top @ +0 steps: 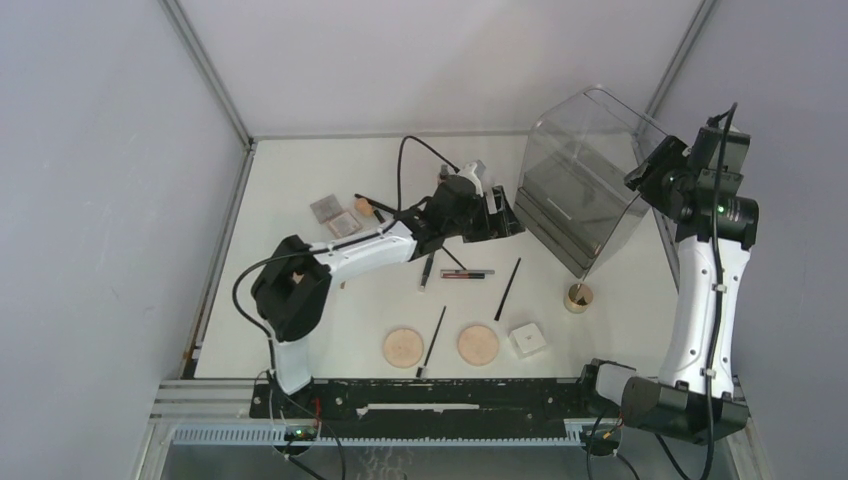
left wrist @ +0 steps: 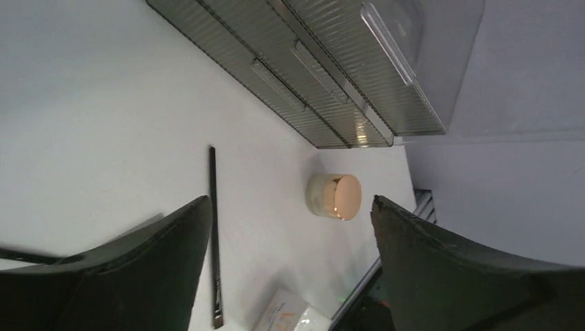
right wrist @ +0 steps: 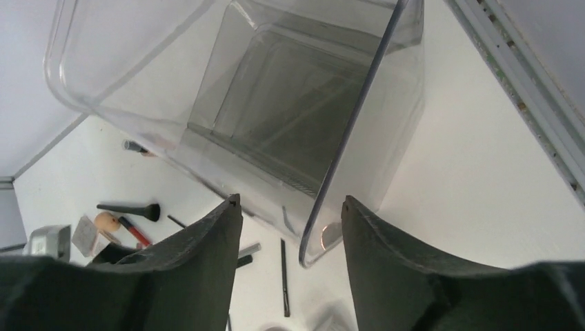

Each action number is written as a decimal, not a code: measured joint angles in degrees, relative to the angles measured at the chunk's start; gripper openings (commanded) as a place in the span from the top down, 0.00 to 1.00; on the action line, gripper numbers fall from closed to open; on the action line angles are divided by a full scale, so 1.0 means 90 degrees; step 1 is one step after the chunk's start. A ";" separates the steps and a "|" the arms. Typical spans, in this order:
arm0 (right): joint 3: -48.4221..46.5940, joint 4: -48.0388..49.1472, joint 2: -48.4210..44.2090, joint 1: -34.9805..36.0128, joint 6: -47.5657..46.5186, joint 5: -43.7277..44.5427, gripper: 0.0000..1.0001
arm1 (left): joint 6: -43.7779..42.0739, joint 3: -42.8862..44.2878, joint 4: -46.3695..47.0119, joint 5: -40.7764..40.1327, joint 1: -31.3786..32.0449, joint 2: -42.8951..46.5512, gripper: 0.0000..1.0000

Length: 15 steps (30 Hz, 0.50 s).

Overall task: Organize the makeup
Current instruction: Move the storage box to the center of the board.

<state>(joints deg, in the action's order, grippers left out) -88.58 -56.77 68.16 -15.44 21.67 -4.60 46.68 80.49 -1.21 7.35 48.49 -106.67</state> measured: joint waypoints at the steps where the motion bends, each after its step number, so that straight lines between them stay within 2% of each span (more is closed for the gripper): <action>1: 0.0078 0.0032 -0.0102 0.0005 0.0012 -0.0007 0.32 | 0.0182 -0.0005 0.0109 -0.0032 0.0029 -0.0090 0.21; 3: 0.0199 0.0058 -0.0352 0.0015 0.0070 0.0012 0.31 | 0.0682 -0.0109 0.0527 -0.0148 0.0066 -0.0228 0.30; 4: 0.0287 0.0095 -0.0539 0.0027 0.0097 0.0053 0.31 | 0.0867 -0.0206 0.0755 -0.0172 0.0068 -0.0240 0.30; 10: 0.0984 0.0396 -0.1807 0.0209 0.0270 0.0250 0.30 | 0.1659 -0.0452 0.1751 -0.0328 0.0083 -0.0469 0.27; 15: 0.1183 0.0491 -0.2329 0.0517 0.0330 0.0294 0.30 | 0.1972 -0.0265 0.2108 -0.0284 0.0160 -0.1049 0.28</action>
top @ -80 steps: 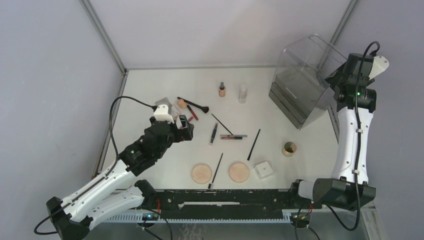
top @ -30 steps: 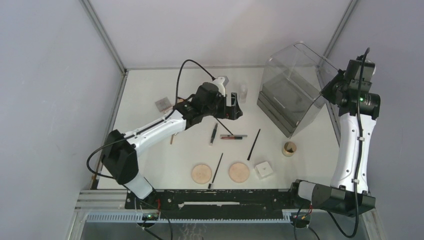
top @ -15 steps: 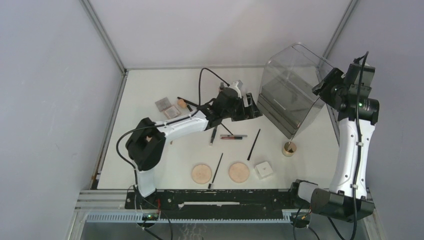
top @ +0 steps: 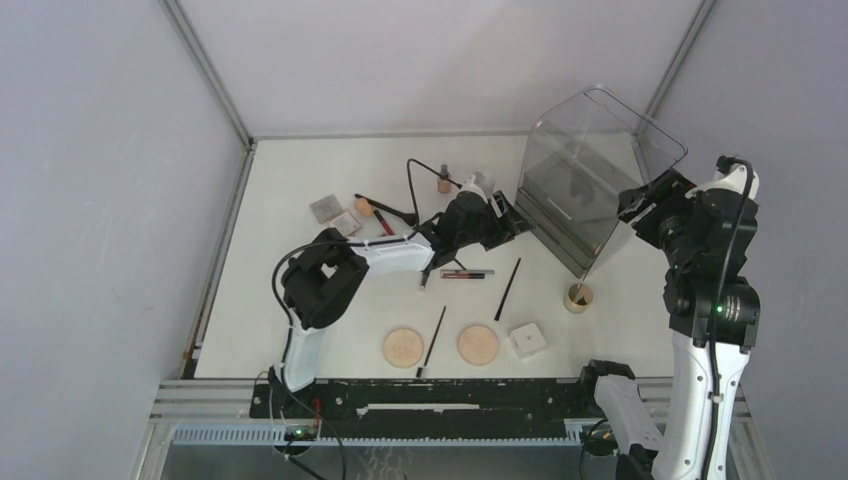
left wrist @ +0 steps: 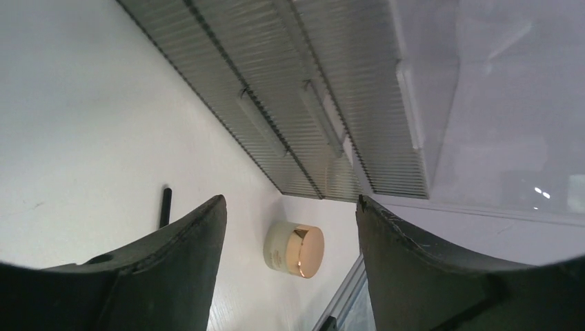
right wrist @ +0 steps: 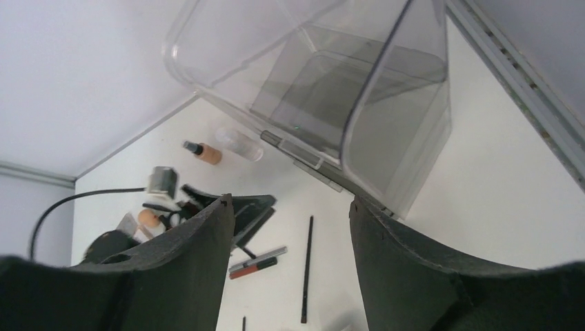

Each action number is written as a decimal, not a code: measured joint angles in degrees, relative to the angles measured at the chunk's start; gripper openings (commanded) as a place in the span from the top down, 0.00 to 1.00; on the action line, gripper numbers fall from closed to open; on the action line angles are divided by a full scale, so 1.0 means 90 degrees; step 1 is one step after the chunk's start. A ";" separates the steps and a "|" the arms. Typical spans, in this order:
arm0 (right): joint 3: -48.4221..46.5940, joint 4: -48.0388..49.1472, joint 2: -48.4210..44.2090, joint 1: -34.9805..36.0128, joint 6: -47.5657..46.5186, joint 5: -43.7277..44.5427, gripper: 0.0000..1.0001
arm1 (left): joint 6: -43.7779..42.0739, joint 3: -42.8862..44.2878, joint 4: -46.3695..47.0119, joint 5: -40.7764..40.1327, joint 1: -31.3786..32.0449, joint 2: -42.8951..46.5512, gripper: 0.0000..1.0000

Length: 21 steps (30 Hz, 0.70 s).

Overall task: Organize the makeup
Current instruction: Move the storage box to the center of the board.

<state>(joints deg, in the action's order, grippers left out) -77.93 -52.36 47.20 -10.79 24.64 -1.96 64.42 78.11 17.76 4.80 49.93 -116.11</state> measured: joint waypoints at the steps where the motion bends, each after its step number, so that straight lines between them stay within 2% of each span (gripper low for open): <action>1: 0.0000 0.0024 -0.0056 0.0087 0.0000 0.0000 0.30 | 0.0036 0.0039 0.0049 -0.0002 0.0027 -0.0126 0.29; 7: 0.0000 0.0175 -0.0364 0.0525 -0.0005 0.0146 0.30 | 0.0299 0.0041 0.0318 -0.0185 0.0121 -0.0500 0.30; 13: 0.0000 0.0282 -0.0561 0.0675 -0.0002 0.0197 0.30 | 0.0576 0.0374 0.0714 -0.0296 0.0131 -0.0901 0.43; 21: 0.0000 0.0277 -0.0554 0.0799 -0.0012 0.0236 0.30 | 0.1059 0.0651 0.0952 -0.0340 0.0136 -0.1379 0.48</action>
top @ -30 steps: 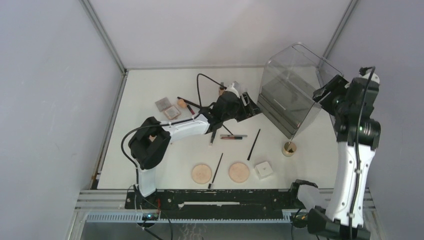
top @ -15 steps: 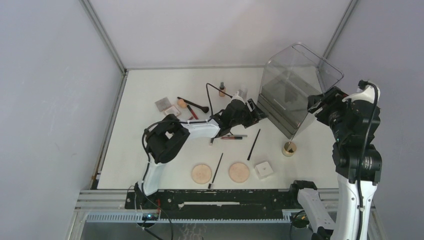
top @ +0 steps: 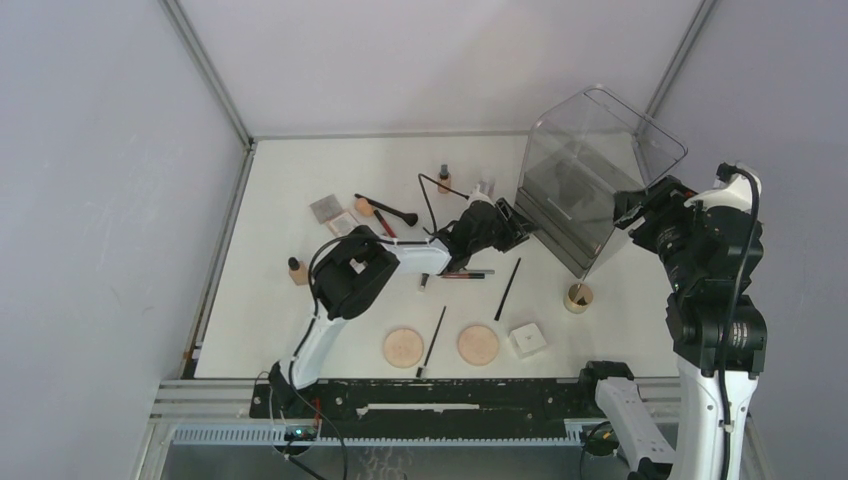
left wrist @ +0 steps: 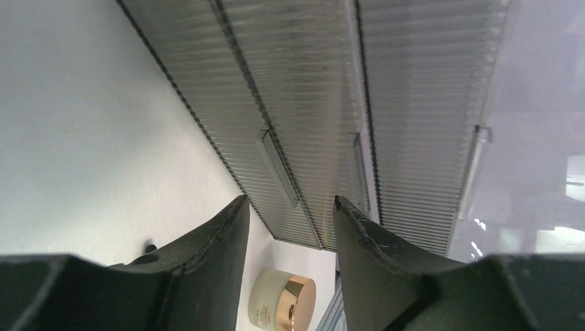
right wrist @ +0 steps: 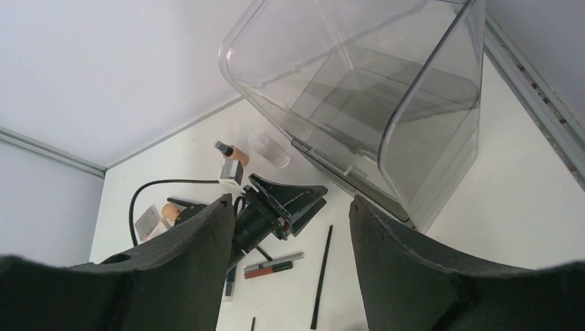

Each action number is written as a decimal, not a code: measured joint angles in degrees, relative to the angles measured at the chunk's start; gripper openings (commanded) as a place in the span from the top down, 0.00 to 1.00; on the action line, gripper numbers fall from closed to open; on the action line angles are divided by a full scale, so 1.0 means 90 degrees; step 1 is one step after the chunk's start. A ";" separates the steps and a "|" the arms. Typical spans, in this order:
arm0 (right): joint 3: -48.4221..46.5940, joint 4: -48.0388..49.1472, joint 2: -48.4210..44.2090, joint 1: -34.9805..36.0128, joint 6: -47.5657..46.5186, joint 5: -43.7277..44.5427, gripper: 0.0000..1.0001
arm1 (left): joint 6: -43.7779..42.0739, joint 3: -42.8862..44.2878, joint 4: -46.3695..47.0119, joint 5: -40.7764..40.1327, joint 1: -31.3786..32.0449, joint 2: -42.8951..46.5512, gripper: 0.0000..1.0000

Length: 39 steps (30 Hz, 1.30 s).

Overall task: Organize the makeup
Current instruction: Move the storage box to the center of the board, then open the drawer in the storage box.

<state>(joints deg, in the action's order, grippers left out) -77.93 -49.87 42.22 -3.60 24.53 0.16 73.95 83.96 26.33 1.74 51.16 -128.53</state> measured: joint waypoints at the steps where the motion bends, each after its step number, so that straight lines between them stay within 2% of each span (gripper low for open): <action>1: 0.0000 0.0002 0.0000 0.0015 -0.0007 0.0000 0.31 | 0.0056 0.0032 0.0017 -0.0002 0.0005 -0.0068 0.48; 9: 0.0000 -0.0007 0.0041 0.0121 -0.0102 -0.0024 0.31 | 0.0301 0.0410 0.0039 0.0102 0.0036 -0.0461 0.58; 29: 0.0000 -0.0138 0.0066 0.0352 -0.0408 0.0046 0.31 | 0.0452 0.1061 0.0163 0.0464 0.0005 -0.1061 0.60; 35: 0.0000 -0.0146 0.0053 0.0364 -0.0410 0.0051 0.31 | 0.0384 0.1513 -0.0090 0.0554 -0.0015 -0.1290 0.70; 39: 0.0000 -0.0146 0.0051 0.0364 -0.0410 0.0051 0.31 | 0.0330 0.1802 -0.0257 0.0612 -0.0024 -0.1460 0.70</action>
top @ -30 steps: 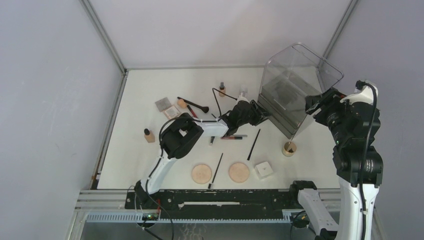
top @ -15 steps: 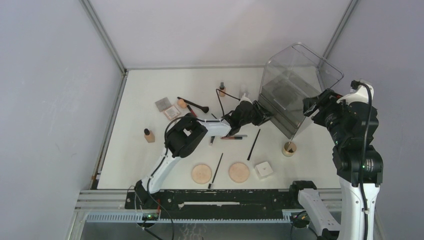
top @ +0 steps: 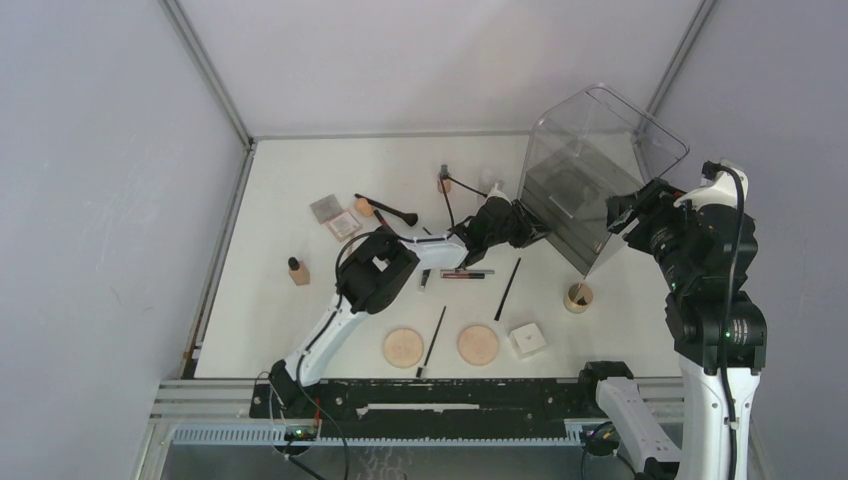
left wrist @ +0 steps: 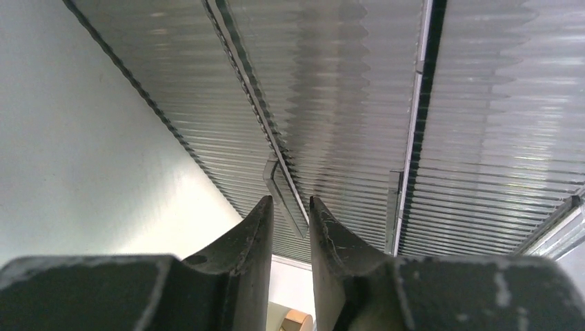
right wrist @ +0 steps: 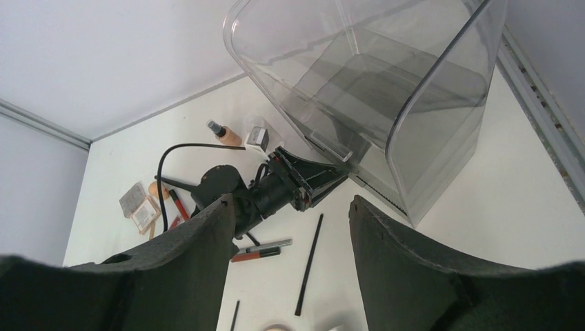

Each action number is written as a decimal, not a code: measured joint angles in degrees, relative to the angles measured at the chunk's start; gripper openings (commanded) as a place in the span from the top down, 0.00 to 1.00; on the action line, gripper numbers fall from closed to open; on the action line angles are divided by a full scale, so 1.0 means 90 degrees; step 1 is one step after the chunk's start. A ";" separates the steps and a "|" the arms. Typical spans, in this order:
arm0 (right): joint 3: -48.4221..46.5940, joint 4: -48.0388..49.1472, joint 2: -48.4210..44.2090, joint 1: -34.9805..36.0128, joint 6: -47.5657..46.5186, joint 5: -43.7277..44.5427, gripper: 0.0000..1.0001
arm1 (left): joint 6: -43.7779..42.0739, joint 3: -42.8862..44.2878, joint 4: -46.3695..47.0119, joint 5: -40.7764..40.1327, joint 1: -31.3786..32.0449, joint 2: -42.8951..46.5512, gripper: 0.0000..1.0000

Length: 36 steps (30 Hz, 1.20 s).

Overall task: Organize the makeup
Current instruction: Open the drawer in the storage box.

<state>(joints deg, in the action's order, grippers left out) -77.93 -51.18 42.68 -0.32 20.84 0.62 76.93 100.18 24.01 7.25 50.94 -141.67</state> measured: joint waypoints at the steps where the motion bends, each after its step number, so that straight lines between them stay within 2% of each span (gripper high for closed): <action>1: 0.0000 0.0000 0.0000 0.0000 0.0000 0.0002 0.31 | -0.0002 0.0012 -0.0019 0.0002 -0.0002 -0.0010 0.70; 3: 0.0000 0.0000 0.0000 0.0010 0.0000 0.0002 0.31 | -0.0002 0.0012 -0.0034 0.0000 -0.0017 -0.0012 0.74; 7: 0.0000 0.0000 0.0002 0.0022 -0.0002 0.0017 0.31 | -0.0007 0.0012 -0.0078 -0.0027 -0.0041 -0.0012 0.96; 9: 0.0000 0.0000 0.0002 0.0044 -0.0002 0.0022 0.31 | -0.0019 0.0012 -0.0092 -0.0022 -0.0056 -0.0017 1.00; 19: 0.0000 0.0000 0.0015 0.0090 -0.0002 0.0024 0.31 | -0.0121 -0.0250 0.0078 -0.0092 -0.0068 0.0102 1.00; 36: 0.0226 0.0012 0.0104 0.0134 -0.0019 0.0046 0.31 | -0.0687 -0.2987 0.0605 -0.0316 -0.0092 0.1715 1.00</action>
<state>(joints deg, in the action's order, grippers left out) -75.90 -51.07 43.62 0.89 20.67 1.04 70.74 73.30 29.45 4.40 50.11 -126.23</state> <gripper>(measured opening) 0.692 0.004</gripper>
